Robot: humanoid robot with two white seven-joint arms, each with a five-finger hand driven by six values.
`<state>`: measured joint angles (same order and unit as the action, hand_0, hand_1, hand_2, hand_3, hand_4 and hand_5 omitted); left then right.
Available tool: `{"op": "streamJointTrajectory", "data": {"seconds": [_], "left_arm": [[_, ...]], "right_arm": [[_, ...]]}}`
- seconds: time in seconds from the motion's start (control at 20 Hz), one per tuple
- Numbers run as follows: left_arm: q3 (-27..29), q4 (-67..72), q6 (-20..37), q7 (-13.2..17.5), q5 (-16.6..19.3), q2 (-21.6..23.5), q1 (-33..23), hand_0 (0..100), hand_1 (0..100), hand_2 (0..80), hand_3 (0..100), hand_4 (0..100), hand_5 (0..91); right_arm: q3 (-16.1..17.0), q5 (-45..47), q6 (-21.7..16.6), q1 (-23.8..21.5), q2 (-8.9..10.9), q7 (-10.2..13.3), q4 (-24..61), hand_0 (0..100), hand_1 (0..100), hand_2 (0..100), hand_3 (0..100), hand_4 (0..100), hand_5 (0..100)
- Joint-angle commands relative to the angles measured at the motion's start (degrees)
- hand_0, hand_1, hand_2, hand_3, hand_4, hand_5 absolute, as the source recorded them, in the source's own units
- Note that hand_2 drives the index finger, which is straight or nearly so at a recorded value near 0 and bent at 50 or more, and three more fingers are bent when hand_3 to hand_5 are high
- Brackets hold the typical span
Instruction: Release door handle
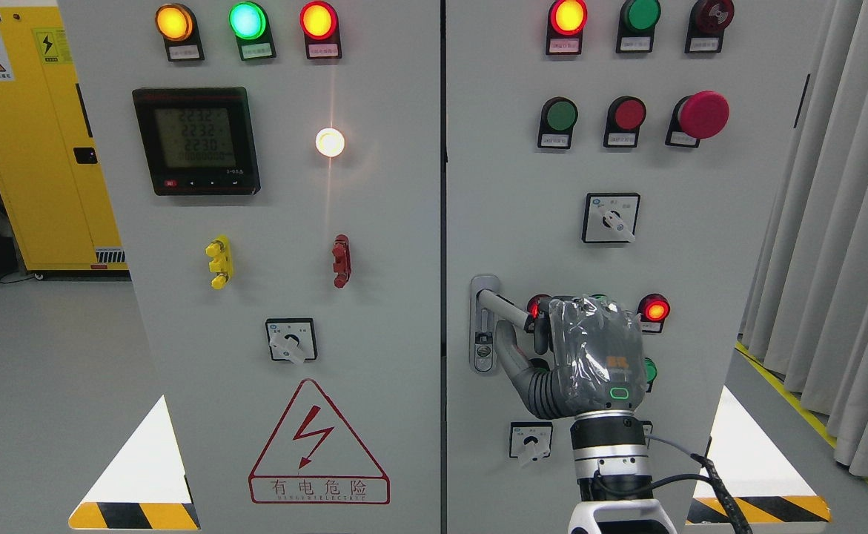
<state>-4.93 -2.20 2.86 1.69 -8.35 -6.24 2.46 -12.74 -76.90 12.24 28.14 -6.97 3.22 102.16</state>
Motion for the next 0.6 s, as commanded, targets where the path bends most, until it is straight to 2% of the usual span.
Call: {"op": "streamJointTrajectory", "data": {"seconds": [0.0, 0.55], "left_arm": [[0.01, 0.00, 0.04, -0.02, 0.00, 0.00, 0.00, 12, 56, 0.0, 0, 0, 0.0], [0.00, 0.00, 0.04, -0.02, 0.00, 0.00, 0.00, 12, 56, 0.0, 0, 0, 0.0]], "right_arm": [[0.09, 0.00, -0.03, 0.07, 0.03, -0.14, 0.14, 50, 48, 92, 100, 99, 100], [0.09, 0.00, -0.03, 0.34, 0.20, -0.14, 0.14, 47, 49, 92, 100, 99, 100]]}}
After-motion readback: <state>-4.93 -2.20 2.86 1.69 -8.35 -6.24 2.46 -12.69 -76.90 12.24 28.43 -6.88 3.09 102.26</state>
